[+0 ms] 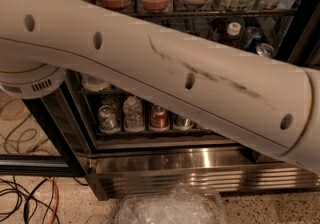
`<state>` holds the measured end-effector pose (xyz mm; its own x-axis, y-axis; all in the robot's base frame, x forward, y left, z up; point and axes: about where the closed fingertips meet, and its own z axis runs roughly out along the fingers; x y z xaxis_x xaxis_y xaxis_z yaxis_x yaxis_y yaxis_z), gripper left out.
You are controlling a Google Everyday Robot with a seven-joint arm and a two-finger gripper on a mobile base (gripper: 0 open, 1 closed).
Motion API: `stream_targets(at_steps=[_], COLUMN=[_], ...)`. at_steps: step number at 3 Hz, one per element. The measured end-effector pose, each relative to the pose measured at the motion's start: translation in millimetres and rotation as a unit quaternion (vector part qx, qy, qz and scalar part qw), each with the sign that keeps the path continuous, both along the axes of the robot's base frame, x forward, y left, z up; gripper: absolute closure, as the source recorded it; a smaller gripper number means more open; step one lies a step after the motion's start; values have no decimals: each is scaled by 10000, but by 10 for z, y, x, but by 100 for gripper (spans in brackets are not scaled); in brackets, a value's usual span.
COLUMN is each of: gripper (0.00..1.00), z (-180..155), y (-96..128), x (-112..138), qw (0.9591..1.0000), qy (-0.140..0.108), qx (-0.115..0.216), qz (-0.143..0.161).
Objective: Pick orange can from top shelf of fridge
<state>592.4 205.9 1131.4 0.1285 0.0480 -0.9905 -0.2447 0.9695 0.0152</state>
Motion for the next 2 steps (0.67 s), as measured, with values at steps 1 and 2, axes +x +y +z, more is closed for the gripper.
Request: stream_targets(at_steps=[1,2], gripper=[100,100], z=[-119,-453], y=[49,-119], x=[-379,-682], qw=[9987,9961], qy=[328,705], qx=[84,188], qz=[380,504])
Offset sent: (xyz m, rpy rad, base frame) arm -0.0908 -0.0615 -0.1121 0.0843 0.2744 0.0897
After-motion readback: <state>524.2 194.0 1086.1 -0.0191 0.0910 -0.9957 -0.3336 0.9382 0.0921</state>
